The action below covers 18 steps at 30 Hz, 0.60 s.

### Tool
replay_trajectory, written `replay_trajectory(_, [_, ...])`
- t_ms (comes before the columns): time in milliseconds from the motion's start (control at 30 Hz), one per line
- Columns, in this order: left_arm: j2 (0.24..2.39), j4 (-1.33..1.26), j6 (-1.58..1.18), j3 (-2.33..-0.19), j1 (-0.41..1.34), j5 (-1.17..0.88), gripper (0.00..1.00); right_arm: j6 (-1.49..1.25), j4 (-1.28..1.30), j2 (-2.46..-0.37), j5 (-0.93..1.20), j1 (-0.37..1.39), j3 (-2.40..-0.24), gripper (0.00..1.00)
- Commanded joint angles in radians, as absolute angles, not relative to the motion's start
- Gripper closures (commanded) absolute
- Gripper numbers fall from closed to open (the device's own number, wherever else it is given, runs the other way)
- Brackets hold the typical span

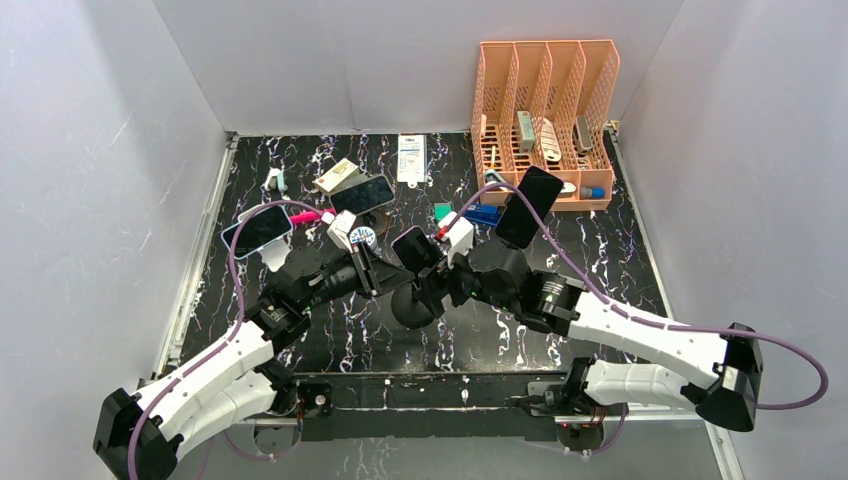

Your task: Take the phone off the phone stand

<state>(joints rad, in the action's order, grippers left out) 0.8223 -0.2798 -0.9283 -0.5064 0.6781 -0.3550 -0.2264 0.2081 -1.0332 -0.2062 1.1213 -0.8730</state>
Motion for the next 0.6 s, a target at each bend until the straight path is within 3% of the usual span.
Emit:
replay_trajectory(0, [0.828,-0.214,-0.952,-0.531,0.678,-0.33,1.0,-0.191,0.195,-1.081,-0.176,1.122,-0.927,0.01])
replay_trajectory(567, [0.824,-0.186,-0.945,-0.537,0.677,-0.336,1.0,-0.209,0.107,-1.12,-0.258,1.122,-0.912,0.01])
